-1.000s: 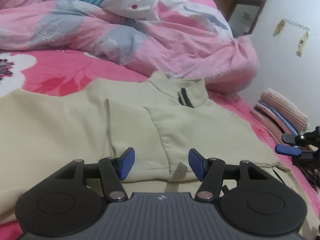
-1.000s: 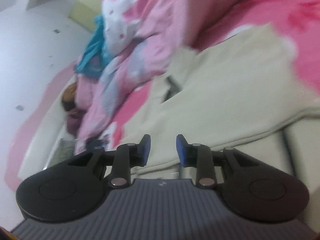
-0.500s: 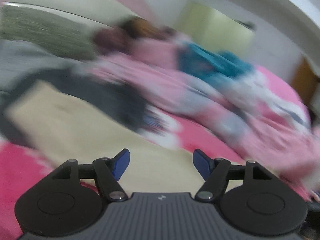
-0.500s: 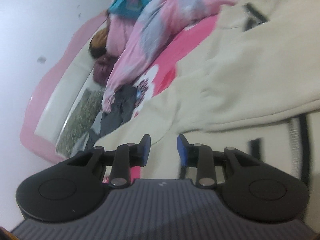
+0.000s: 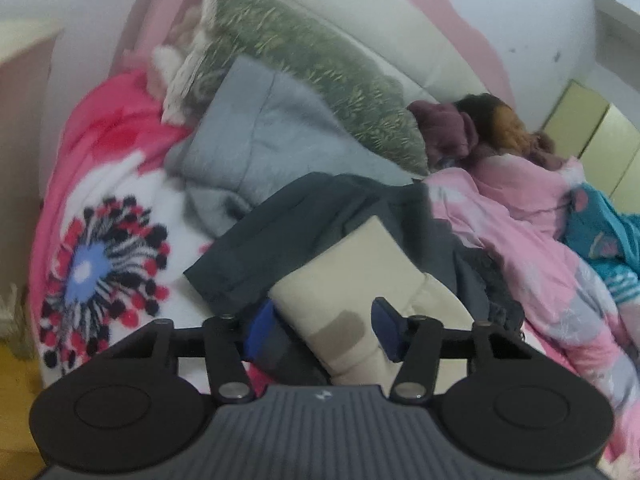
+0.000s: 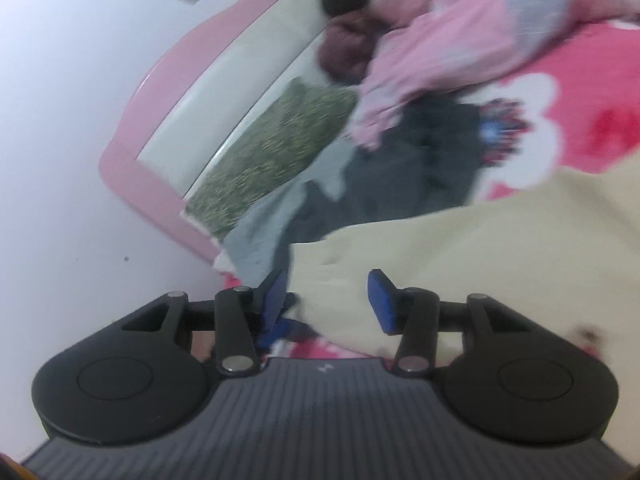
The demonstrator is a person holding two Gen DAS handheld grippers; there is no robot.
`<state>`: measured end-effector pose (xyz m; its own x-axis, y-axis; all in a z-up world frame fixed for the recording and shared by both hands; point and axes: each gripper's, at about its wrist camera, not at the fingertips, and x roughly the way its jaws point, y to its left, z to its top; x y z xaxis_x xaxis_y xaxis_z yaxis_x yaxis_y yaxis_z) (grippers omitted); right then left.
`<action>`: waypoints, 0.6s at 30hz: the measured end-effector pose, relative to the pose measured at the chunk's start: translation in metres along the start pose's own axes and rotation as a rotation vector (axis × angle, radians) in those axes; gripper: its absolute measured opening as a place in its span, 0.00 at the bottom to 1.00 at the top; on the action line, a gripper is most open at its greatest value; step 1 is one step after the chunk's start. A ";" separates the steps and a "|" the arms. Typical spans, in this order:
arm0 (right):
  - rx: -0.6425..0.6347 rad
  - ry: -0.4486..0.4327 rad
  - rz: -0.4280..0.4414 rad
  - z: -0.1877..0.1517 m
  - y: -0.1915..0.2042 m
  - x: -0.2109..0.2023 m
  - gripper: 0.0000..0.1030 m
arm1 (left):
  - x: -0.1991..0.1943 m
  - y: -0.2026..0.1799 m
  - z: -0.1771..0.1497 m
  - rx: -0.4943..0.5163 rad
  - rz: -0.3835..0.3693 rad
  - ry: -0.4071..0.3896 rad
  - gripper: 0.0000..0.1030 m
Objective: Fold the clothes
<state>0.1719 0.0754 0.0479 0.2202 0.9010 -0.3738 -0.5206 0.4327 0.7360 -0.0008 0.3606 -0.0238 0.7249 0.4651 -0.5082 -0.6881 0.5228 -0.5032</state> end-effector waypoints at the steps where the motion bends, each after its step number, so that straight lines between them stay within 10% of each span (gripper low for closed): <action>1: -0.011 0.008 0.005 0.000 0.006 0.009 0.44 | 0.003 0.004 0.001 -0.017 -0.014 0.001 0.49; 6: 0.021 0.019 0.031 -0.013 0.009 0.033 0.44 | 0.011 0.017 0.001 -0.034 -0.032 -0.008 0.15; 11: 0.101 0.000 0.007 -0.029 -0.011 0.029 0.44 | 0.003 0.009 -0.002 0.026 -0.045 -0.084 0.10; 18: 0.141 -0.074 0.002 -0.034 -0.016 0.005 0.46 | -0.061 -0.043 -0.027 0.314 -0.347 -0.293 0.10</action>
<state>0.1535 0.0719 0.0155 0.2824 0.8995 -0.3334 -0.4013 0.4264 0.8106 -0.0168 0.2906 0.0102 0.9166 0.3839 -0.1113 -0.3977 0.8478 -0.3507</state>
